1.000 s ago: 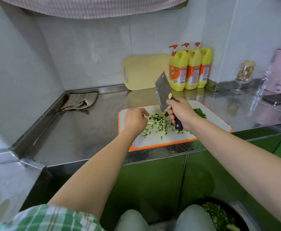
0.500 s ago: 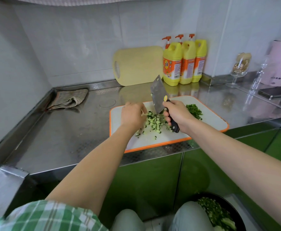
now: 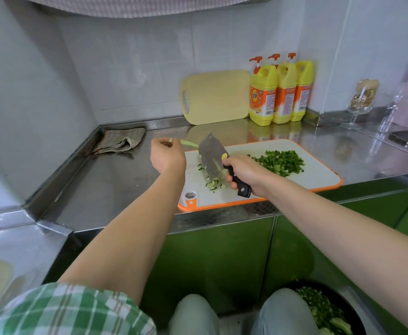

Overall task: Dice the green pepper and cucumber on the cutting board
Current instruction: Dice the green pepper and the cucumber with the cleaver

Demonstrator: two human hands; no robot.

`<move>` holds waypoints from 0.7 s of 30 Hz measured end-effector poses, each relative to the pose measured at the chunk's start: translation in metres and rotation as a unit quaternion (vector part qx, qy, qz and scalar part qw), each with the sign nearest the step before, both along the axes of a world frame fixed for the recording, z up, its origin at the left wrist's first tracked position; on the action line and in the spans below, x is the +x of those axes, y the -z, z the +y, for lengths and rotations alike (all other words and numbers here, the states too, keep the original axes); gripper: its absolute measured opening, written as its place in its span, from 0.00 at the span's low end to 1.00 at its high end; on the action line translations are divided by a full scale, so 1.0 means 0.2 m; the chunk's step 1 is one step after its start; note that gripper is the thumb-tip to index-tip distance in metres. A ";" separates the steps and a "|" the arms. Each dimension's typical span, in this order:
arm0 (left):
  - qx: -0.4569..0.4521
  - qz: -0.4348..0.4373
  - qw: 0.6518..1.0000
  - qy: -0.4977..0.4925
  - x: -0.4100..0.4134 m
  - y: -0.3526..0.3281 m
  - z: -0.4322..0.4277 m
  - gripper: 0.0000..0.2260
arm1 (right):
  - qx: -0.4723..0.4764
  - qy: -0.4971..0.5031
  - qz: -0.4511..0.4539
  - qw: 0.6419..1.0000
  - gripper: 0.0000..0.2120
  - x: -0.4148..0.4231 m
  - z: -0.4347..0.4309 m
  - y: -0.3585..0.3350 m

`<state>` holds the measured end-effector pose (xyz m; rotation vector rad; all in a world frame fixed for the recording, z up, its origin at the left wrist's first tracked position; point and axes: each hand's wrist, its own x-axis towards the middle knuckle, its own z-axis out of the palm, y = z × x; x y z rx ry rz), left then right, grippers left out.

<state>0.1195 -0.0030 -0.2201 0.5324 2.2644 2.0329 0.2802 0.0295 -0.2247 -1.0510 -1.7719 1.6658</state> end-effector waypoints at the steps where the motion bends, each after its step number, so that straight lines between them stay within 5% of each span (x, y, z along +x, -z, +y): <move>1: -0.001 -0.004 1.000 -0.004 -0.01 0.00 -0.02 0.09 | 0.007 -0.011 -0.007 1.000 0.06 -0.02 -0.02 0.01; 6: -0.011 -0.017 1.000 0.017 -0.03 0.04 -0.10 0.06 | 0.037 -0.048 -0.073 0.995 0.06 -0.05 -0.10 0.06; 14: -0.051 -0.031 0.994 0.094 0.00 0.13 -0.12 0.03 | 0.082 0.031 -0.176 0.980 0.09 0.09 0.02 0.04; 21: -0.078 -0.031 0.988 0.127 0.02 0.18 -0.11 0.06 | 0.094 0.048 -0.119 0.987 0.07 0.06 0.01 0.00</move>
